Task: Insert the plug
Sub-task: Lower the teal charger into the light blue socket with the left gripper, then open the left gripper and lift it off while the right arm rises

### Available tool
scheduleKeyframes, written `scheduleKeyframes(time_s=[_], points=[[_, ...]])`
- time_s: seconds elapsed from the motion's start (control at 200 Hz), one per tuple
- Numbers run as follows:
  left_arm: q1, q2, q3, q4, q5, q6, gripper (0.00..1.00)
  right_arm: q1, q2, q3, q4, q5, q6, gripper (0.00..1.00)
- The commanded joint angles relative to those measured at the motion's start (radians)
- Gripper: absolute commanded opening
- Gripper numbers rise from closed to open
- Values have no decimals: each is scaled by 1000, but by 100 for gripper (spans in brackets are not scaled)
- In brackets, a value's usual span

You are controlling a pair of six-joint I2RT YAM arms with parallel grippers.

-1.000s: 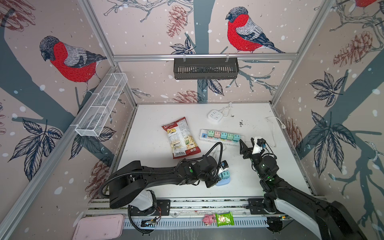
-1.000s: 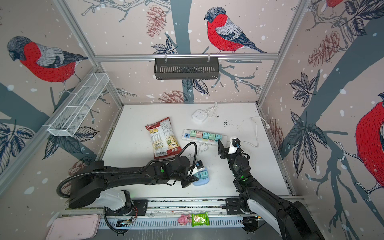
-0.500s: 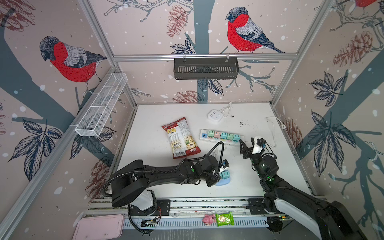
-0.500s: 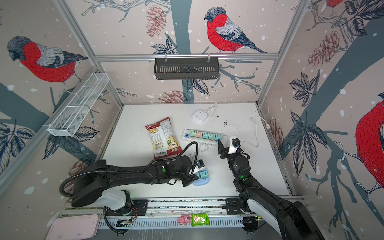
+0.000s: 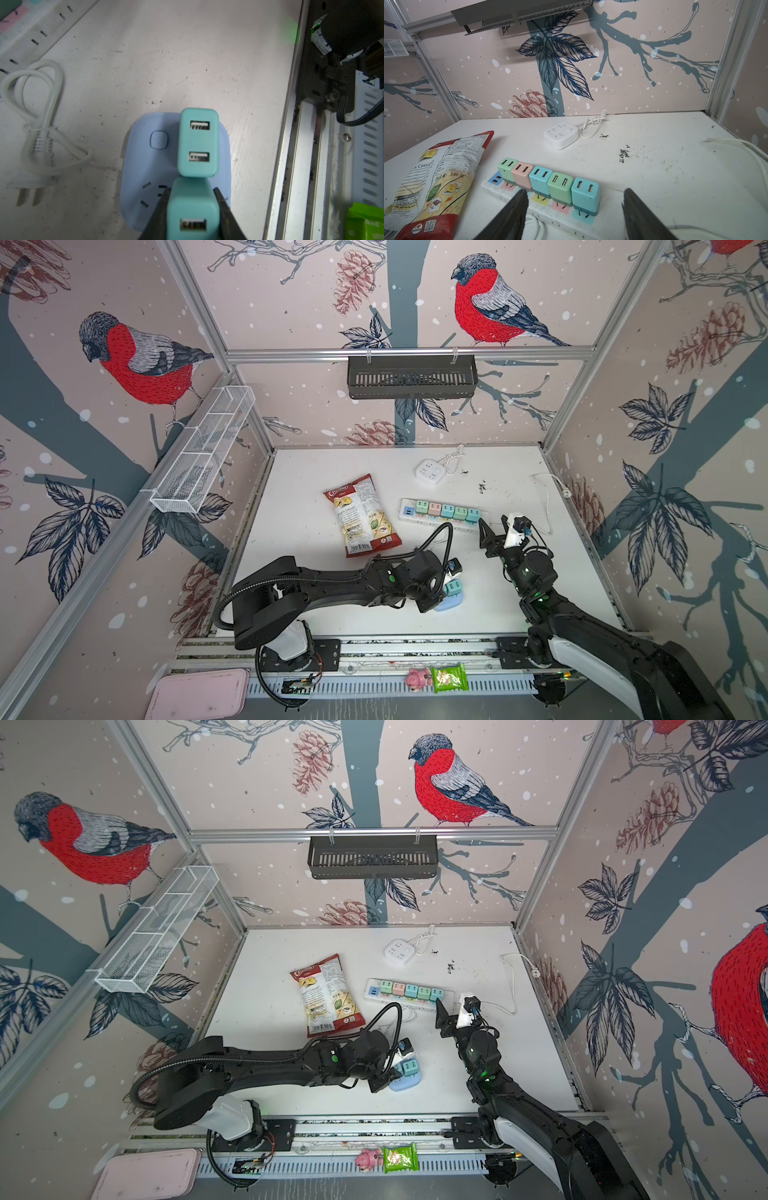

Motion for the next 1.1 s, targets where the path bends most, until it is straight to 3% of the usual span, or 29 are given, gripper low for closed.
scheduleKeyframes(time_s=[0.0, 0.46, 0.635, 0.901, 0.991, 1.096], points=[[-4, 18, 4, -63, -44, -5, 0, 1, 1, 8, 8, 0, -4, 73], [-91, 5, 3, -132, -140, -48, 0, 2, 3, 11, 3, 32, 9, 73], [-110, 46, 23, -147, -138, -42, 0, -3, -21, 0, -1, 127, 50, 80], [-108, 80, 52, -169, -123, -52, 0, -28, 5, 21, -33, 159, 100, 86], [-108, 73, 54, -166, -108, -55, 14, -33, 15, 38, -61, 180, 126, 90], [-108, 27, 38, -140, -128, -59, 48, -44, 4, 41, -90, 185, 153, 98]])
